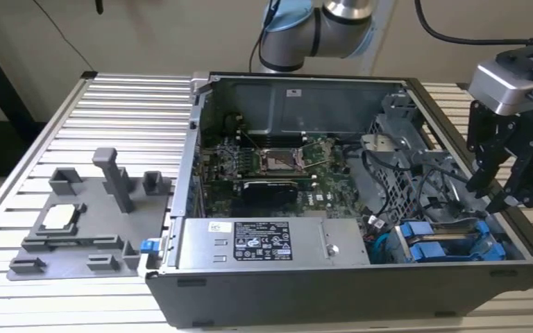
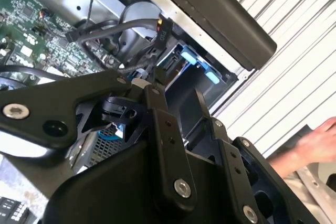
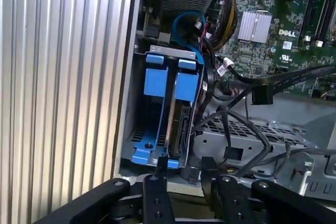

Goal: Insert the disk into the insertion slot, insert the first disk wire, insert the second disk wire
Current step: 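Insert the first disk wire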

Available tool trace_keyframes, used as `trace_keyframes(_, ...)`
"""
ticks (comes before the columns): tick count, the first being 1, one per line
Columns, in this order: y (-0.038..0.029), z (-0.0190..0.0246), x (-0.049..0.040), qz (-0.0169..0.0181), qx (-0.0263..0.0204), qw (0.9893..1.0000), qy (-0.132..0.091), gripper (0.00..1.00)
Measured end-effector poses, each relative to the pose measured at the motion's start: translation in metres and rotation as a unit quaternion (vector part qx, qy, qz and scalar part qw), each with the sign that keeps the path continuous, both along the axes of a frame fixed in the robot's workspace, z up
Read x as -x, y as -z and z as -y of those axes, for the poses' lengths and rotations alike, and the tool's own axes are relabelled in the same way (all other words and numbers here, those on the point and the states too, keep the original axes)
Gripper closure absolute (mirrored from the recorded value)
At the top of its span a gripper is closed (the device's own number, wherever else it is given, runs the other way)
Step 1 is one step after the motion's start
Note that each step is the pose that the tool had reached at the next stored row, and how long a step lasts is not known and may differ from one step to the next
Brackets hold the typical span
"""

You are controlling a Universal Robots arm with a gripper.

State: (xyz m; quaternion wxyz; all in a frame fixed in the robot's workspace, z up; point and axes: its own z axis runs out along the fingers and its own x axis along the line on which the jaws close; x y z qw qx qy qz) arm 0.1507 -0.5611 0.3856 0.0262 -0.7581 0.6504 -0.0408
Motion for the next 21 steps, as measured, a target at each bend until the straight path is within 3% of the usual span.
trace_keyframes(1,0.0,-0.0006,-0.0004,-0.0053,0.0044,1.0,0.0,0.61)
trace_keyframes(2,0.0002,-0.0017,-0.0008,-0.0083,0.0073,0.9999,0.0,0.61)
trace_keyframes(6,0.0007,-0.0037,-0.0032,-0.0087,0.0069,0.9999,0.0,0.61)
trace_keyframes(8,0.0008,-0.004,-0.004,-0.0084,0.0041,1.0,0.0,0.61)
trace_keyframes(15,0.0024,-0.0043,-0.0094,-0.007,-0.0132,0.9999,-0.002,0.61)
trace_keyframes(21,0.0056,-0.0063,-0.0153,-0.005,-0.0188,0.9998,-0.005,0.61)
